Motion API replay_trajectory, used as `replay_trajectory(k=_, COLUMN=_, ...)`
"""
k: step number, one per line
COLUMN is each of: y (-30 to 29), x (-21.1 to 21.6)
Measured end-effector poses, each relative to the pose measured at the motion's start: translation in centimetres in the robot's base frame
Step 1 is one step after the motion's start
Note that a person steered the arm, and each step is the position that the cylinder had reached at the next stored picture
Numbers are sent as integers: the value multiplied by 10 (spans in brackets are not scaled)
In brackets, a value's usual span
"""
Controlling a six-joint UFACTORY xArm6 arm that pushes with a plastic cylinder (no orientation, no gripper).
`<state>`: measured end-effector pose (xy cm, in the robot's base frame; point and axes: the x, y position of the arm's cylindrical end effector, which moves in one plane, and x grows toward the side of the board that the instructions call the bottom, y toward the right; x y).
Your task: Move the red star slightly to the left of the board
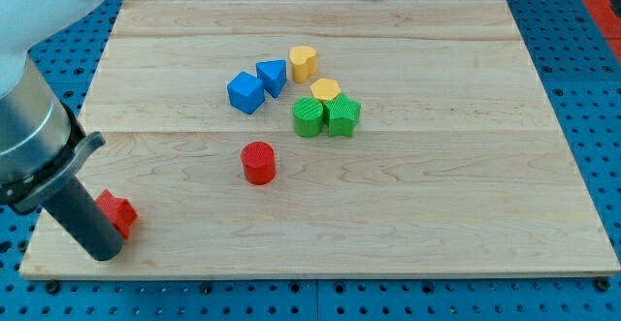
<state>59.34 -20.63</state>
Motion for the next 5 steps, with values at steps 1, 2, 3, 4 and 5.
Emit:
replay_trajectory(k=1, y=31, x=1)
replay_trajectory(k=2, y=76, x=-7)
replay_trajectory(k=3, y=80, x=-37)
replay_trajectory(k=4, y=48, x=-41)
replay_trajectory(k=5, y=23, x=-41)
